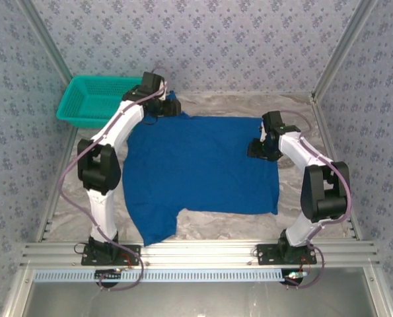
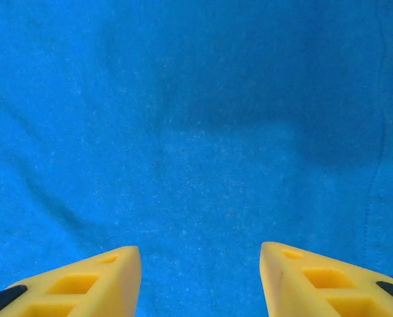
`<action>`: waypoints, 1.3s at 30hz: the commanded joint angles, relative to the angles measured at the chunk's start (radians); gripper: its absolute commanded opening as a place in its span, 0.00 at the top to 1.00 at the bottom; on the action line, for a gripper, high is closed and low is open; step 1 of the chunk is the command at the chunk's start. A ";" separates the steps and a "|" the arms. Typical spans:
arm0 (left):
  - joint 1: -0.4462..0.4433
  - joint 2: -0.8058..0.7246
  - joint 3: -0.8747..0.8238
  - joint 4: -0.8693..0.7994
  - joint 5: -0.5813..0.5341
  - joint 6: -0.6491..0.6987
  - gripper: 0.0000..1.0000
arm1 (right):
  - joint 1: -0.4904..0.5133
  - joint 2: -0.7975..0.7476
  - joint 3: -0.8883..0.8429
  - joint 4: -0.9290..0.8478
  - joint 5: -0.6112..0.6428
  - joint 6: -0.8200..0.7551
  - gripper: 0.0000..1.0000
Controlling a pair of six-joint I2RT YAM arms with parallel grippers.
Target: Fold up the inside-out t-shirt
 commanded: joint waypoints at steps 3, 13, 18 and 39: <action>0.044 0.193 0.149 0.064 -0.017 -0.022 0.33 | 0.012 0.026 0.001 0.073 -0.030 -0.006 0.49; 0.063 0.686 0.832 -0.175 0.009 -0.082 0.32 | 0.014 0.032 0.010 0.066 -0.018 -0.031 0.49; 0.064 0.745 0.896 -0.149 0.037 -0.117 0.45 | 0.017 0.040 0.014 0.064 -0.023 -0.030 0.50; 0.067 0.817 0.902 0.367 0.295 -0.361 0.80 | 0.038 0.054 0.013 0.057 -0.005 -0.030 0.50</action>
